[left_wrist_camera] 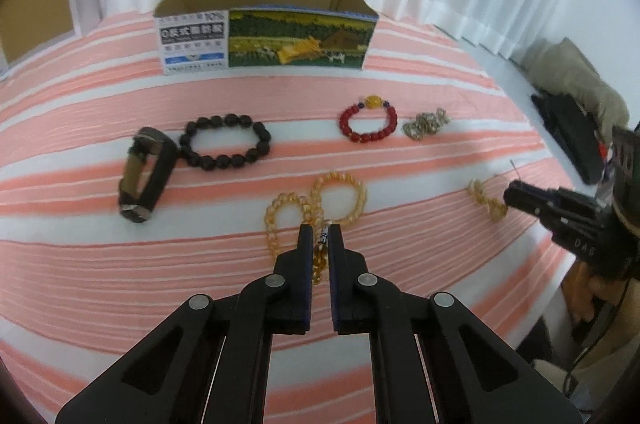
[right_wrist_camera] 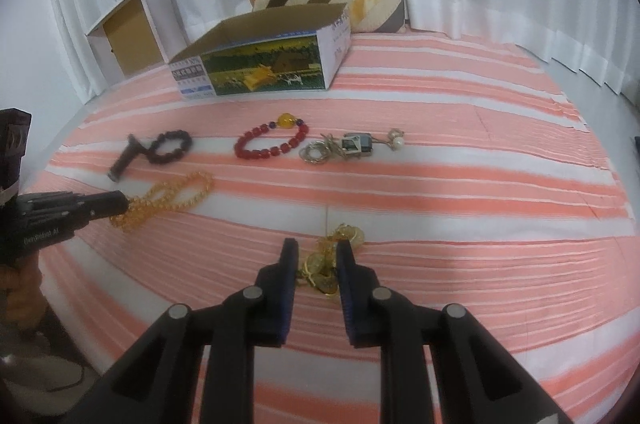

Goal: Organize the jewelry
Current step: 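Lift and carry the amber necklace and gold pendant over the cardboard box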

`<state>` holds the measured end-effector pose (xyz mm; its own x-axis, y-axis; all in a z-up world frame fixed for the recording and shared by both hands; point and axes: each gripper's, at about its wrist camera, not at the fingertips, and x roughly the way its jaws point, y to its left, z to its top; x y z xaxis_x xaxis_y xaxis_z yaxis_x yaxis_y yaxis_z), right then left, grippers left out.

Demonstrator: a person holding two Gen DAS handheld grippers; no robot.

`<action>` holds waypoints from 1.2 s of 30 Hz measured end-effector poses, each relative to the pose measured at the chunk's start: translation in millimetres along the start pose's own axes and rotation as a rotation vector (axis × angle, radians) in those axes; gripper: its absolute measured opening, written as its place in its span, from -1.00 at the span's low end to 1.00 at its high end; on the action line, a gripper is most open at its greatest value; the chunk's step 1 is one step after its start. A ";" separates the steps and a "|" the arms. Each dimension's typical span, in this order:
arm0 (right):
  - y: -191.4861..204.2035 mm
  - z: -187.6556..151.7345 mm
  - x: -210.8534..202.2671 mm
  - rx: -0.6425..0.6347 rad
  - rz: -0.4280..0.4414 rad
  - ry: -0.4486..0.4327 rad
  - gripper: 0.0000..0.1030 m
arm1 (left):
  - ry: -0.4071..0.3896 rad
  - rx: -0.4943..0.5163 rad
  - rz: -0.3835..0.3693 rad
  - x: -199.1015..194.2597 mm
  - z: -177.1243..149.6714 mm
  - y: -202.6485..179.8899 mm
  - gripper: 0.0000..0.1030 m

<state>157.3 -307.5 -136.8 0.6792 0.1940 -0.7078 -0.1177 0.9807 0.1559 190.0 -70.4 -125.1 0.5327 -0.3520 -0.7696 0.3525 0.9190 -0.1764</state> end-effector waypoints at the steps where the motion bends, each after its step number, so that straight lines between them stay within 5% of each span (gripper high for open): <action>1: 2.0 1.0 -3.3 0.004 0.008 -0.002 -0.62 | -0.003 -0.017 -0.003 -4.8 1.8 3.1 -0.92; 20: 41.7 40.5 -49.8 -0.042 0.071 -0.075 -0.62 | -0.053 -0.095 0.002 -71.2 41.7 19.5 -0.92; 36: 67.7 79.9 -52.4 -0.069 0.117 -0.089 -0.62 | -0.079 -0.095 0.029 -88.6 70.6 22.9 -0.92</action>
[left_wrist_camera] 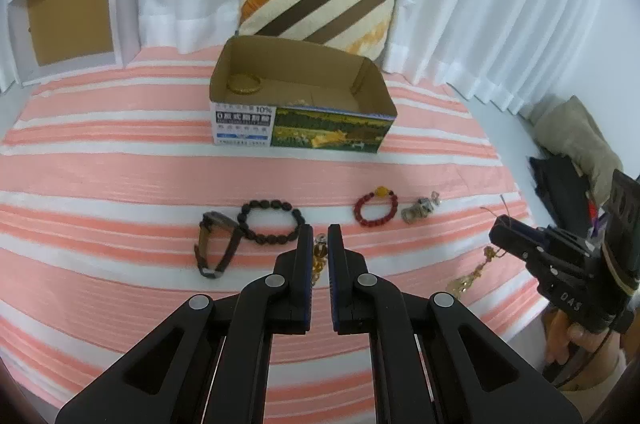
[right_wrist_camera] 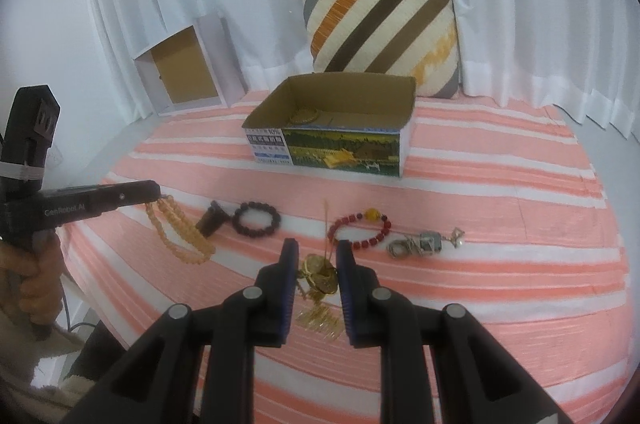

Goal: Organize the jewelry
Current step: 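Lift and carry the amber necklace and gold pendant over the cardboard box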

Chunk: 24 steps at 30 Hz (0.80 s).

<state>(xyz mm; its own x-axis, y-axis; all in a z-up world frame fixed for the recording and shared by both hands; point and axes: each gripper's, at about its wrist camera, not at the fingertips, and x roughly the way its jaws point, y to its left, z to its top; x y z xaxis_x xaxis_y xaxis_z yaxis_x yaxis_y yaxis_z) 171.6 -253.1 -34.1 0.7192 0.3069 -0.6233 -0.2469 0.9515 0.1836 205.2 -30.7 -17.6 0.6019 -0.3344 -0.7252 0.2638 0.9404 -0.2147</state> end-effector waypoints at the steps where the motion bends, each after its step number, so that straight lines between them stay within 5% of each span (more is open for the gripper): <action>1: 1.8 1.9 0.8 -0.005 0.001 -0.002 -0.62 | -0.003 0.002 0.003 -0.4 1.2 0.5 -0.92; 24: 32.7 45.5 27.3 -0.091 0.036 0.003 -0.62 | -0.023 0.050 0.094 11.4 26.8 9.4 -0.92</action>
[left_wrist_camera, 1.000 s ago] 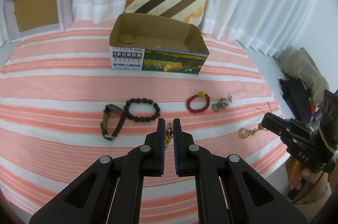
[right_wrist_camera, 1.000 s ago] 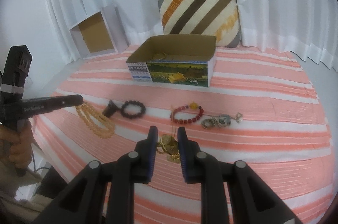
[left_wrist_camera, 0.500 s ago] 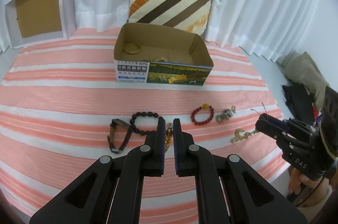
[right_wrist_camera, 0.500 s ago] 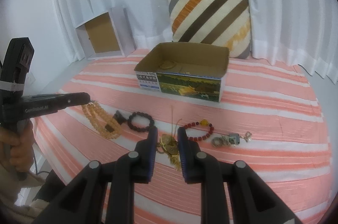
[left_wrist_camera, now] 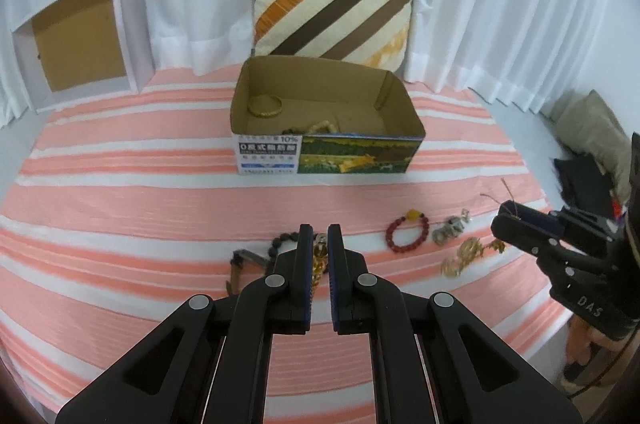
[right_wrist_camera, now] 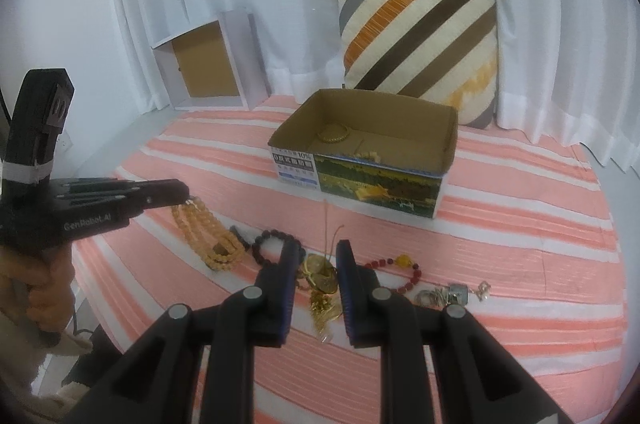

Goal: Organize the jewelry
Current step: 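Lift and carry the amber necklace and gold pendant over the cardboard box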

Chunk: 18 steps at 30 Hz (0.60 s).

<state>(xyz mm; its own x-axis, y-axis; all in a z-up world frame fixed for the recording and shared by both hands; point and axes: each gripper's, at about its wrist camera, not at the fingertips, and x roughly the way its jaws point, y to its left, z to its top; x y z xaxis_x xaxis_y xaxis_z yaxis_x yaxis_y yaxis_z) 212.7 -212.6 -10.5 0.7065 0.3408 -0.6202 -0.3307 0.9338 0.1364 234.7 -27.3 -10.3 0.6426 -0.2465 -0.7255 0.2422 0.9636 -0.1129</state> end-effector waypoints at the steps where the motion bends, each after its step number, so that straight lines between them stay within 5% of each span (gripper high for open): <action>1: 0.4 2.2 2.1 -0.003 -0.001 -0.001 -0.62 | 0.000 0.002 0.005 1.5 0.9 0.3 -0.92; 12: 2.3 15.3 18.0 -0.006 0.007 0.002 -0.62 | 0.003 0.020 0.059 18.7 6.6 5.9 -0.92; 18: -1.7 24.9 26.0 0.009 0.015 0.011 -0.62 | 0.026 0.021 0.028 23.4 16.5 8.9 -0.92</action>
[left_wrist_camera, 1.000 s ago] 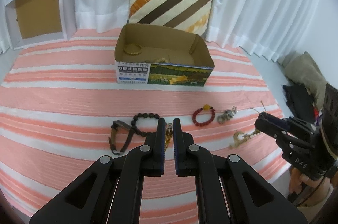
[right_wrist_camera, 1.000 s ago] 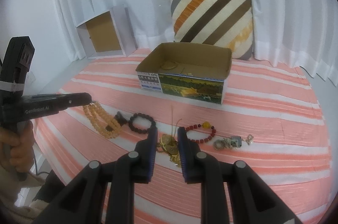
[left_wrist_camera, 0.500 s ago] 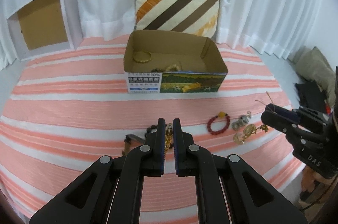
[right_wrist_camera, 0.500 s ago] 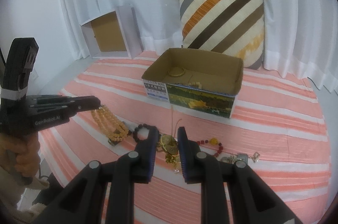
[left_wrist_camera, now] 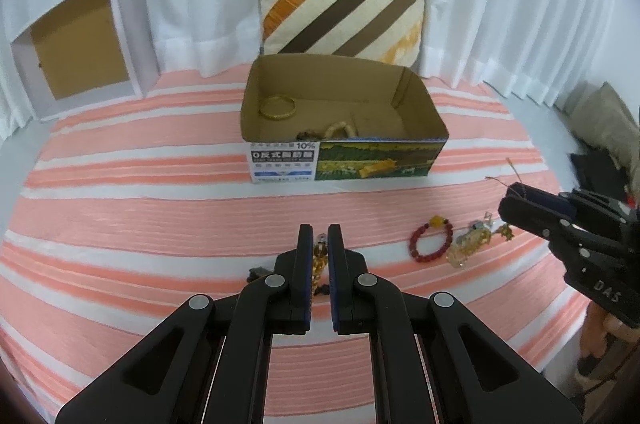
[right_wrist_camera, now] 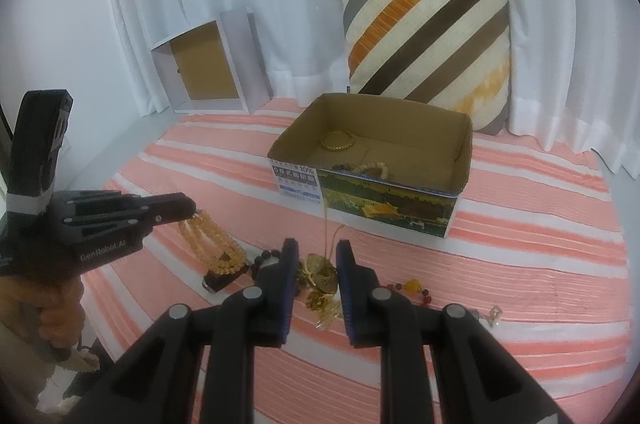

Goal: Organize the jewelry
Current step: 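Lift and carry the amber necklace and gold pendant over the cardboard box, then open both tools to drop the necklace and pendant into the box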

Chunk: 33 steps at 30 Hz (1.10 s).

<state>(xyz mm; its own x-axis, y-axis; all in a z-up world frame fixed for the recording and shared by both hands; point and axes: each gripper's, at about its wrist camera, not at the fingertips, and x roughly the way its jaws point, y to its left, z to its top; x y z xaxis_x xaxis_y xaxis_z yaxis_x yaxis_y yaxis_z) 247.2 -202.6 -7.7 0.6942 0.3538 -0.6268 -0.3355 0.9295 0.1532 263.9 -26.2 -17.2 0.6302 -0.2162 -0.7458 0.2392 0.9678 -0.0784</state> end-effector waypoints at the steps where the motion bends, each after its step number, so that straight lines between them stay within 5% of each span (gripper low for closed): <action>1: -1.2 3.1 1.0 -0.001 0.000 0.001 -0.62 | 0.008 -0.001 -0.014 0.8 4.9 0.7 -0.92; 13: -28.5 73.7 22.9 0.006 -0.004 -0.036 -0.62 | -0.024 0.025 -0.068 12.8 96.5 -2.8 -0.92; 21: -57.7 127.7 66.7 0.021 -0.057 -0.059 -0.62 | -0.039 -0.009 -0.104 62.6 155.5 -2.1 -0.92; 33: -110.0 116.6 140.7 0.076 -0.108 0.041 -0.59 | 0.037 0.035 -0.018 153.6 146.6 9.8 -0.85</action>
<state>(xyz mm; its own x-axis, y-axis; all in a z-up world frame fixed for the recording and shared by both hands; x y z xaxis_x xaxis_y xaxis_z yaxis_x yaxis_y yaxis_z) 456.0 -242.9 -23.6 0.6963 0.2483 -0.6735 -0.2102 0.9677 0.1394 471.3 -68.9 -35.5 0.5979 -0.2284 -0.7684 0.2763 0.9585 -0.0699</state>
